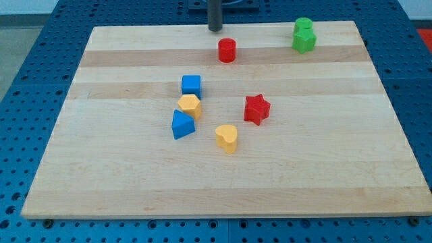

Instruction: Move the red circle right to the blue cube

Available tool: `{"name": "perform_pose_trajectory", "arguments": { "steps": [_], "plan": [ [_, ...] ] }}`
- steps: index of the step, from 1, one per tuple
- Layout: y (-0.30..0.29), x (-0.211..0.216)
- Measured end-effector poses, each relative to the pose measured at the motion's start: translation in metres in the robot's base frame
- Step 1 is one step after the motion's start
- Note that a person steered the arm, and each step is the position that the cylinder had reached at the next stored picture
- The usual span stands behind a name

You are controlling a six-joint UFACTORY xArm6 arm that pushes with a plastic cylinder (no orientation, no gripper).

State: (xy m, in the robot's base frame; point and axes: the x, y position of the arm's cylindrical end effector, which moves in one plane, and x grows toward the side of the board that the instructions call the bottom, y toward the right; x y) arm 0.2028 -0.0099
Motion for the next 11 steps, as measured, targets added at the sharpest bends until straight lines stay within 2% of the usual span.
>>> {"name": "perform_pose_trajectory", "arguments": {
  "steps": [2,4,5,8,9,10,11],
  "plan": [
    [-0.001,0.072],
    [0.016,0.060],
    [0.025,0.084],
    [0.001,0.126],
    [0.001,0.155],
    [0.007,0.126],
    [0.023,0.047]
  ]
}}
